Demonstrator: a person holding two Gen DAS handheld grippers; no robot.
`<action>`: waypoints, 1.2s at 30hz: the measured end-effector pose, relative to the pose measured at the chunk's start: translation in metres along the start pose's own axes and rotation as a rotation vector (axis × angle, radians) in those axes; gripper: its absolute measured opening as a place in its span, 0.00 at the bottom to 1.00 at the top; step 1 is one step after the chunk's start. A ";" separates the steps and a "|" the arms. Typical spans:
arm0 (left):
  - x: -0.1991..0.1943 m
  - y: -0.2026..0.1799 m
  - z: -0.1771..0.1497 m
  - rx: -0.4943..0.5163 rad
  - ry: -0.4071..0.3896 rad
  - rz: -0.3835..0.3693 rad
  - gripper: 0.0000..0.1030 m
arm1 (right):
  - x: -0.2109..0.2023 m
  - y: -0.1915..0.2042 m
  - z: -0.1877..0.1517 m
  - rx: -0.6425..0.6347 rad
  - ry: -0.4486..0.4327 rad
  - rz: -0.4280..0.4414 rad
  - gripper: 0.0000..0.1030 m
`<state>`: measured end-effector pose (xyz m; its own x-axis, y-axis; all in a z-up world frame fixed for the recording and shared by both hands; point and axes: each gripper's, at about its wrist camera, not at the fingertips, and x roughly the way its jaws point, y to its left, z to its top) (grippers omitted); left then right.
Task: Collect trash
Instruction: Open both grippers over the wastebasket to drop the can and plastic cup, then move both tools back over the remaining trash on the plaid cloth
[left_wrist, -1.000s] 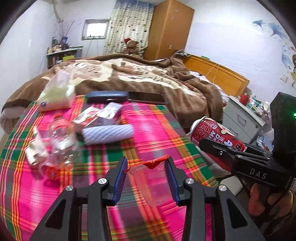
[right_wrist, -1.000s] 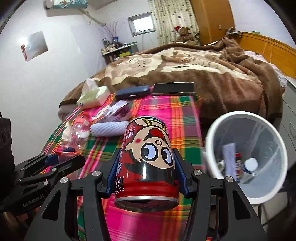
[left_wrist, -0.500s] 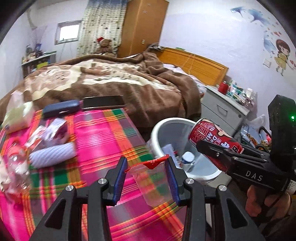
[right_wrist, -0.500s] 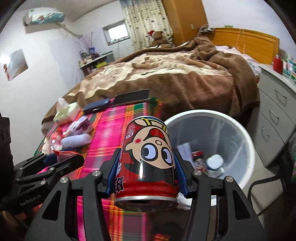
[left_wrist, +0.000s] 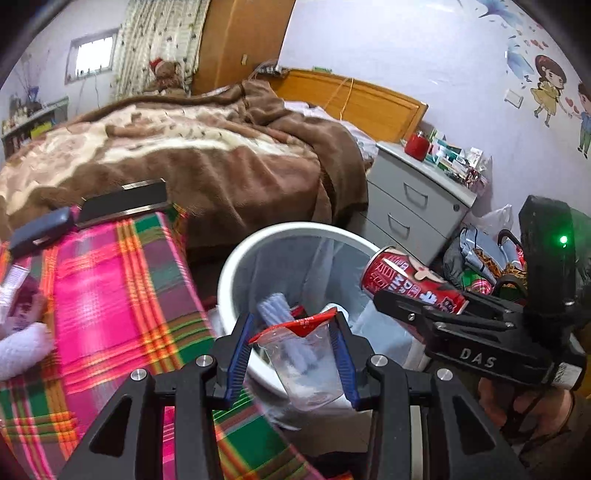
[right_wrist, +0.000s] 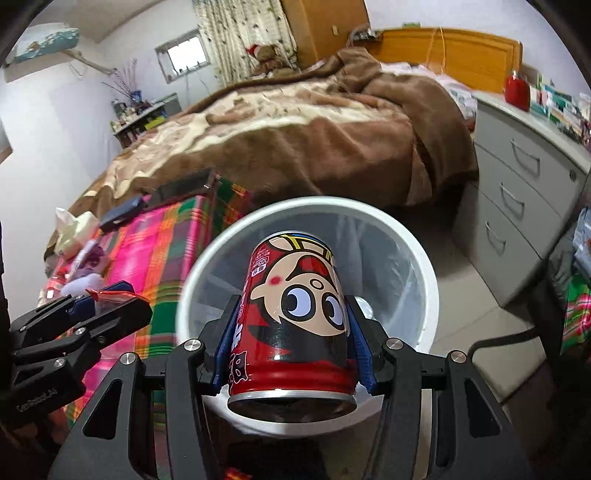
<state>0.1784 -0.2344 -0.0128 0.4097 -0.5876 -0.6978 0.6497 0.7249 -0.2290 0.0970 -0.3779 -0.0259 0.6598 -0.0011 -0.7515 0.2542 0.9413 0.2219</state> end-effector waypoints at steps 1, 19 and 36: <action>0.005 -0.003 0.001 0.014 0.002 0.005 0.41 | 0.003 -0.002 0.000 0.000 0.007 -0.008 0.53; 0.047 -0.001 0.005 -0.014 0.058 -0.031 0.58 | 0.017 -0.019 0.002 -0.001 0.052 -0.044 0.54; -0.041 0.034 -0.016 -0.072 -0.060 0.079 0.58 | -0.011 0.022 0.005 -0.031 -0.044 0.015 0.54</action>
<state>0.1736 -0.1799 -0.0024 0.4968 -0.5462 -0.6744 0.5669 0.7926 -0.2244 0.0986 -0.3591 -0.0097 0.6936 -0.0013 -0.7204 0.2226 0.9515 0.2125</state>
